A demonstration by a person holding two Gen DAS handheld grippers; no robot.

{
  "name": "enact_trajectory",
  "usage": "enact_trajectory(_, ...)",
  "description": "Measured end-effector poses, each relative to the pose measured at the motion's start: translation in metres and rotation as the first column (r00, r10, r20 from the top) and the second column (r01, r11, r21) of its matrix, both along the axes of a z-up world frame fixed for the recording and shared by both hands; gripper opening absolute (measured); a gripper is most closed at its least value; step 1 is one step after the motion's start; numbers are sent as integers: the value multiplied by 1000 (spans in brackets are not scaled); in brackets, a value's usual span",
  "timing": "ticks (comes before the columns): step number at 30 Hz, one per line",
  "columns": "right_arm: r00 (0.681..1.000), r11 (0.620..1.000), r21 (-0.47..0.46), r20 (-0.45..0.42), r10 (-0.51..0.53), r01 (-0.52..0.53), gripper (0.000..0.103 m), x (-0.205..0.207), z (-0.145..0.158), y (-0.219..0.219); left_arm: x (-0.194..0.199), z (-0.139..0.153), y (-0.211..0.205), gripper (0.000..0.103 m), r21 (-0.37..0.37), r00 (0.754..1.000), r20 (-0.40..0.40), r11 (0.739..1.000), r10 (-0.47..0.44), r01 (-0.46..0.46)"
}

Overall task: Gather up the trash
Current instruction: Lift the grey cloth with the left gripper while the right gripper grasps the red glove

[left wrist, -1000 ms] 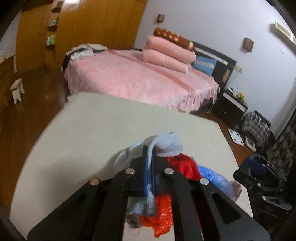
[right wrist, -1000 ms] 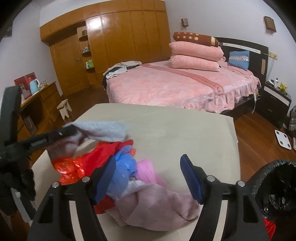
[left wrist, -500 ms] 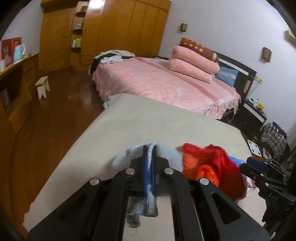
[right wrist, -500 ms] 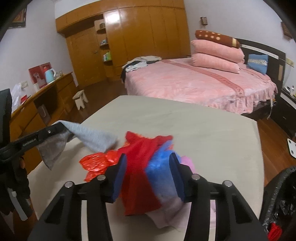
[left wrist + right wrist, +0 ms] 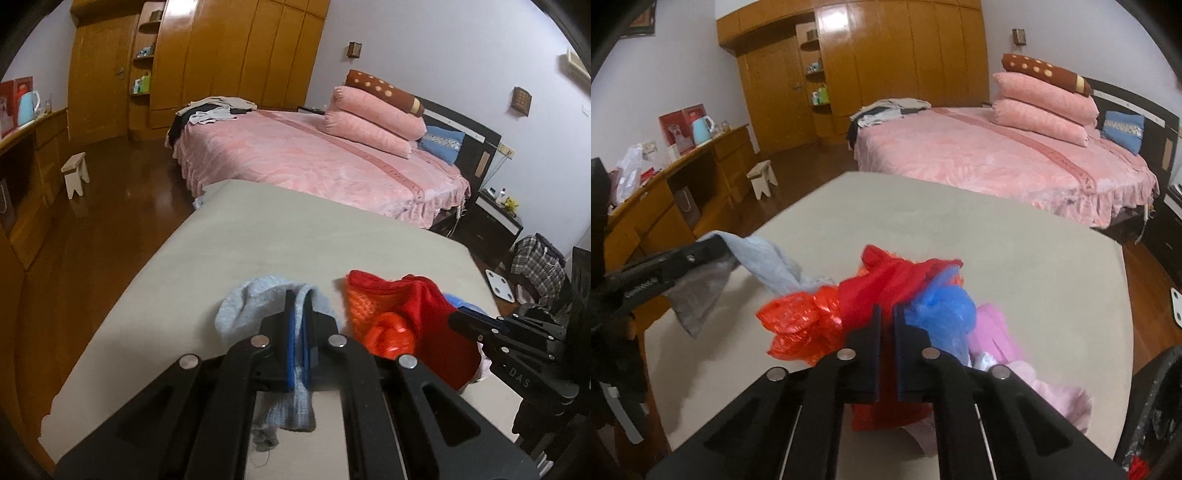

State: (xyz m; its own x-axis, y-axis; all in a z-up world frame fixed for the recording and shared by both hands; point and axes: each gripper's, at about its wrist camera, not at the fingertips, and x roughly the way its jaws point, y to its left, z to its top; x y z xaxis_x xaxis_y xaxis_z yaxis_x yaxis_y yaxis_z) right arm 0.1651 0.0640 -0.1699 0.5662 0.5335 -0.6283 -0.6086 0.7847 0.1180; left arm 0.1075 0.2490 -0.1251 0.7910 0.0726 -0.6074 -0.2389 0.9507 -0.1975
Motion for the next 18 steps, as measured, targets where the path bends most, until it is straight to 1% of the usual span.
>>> enact_trajectory(3, 1000, 999, 35, 12, 9, -9, 6, -5, 13, -5, 0, 7, -5, 3, -2, 1000, 17, 1000, -8, 8)
enact_trajectory(6, 1000, 999, 50, 23, 7, -8, 6, -7, 22, -10, -3, 17, -11, 3, 1, 999, 41, 1000, -20, 20)
enact_trajectory(14, 998, 995, 98, 63, -18, 12, 6, -12, 50, -31, -8, 41, -30, 3, 5, 994, 94, 999, -49, 49)
enact_trajectory(18, 996, 994, 104, 80, -41, 33, 6, -12, 61, -46, -9, 54, -40, 3, 0, 990, 119, 997, -71, 72)
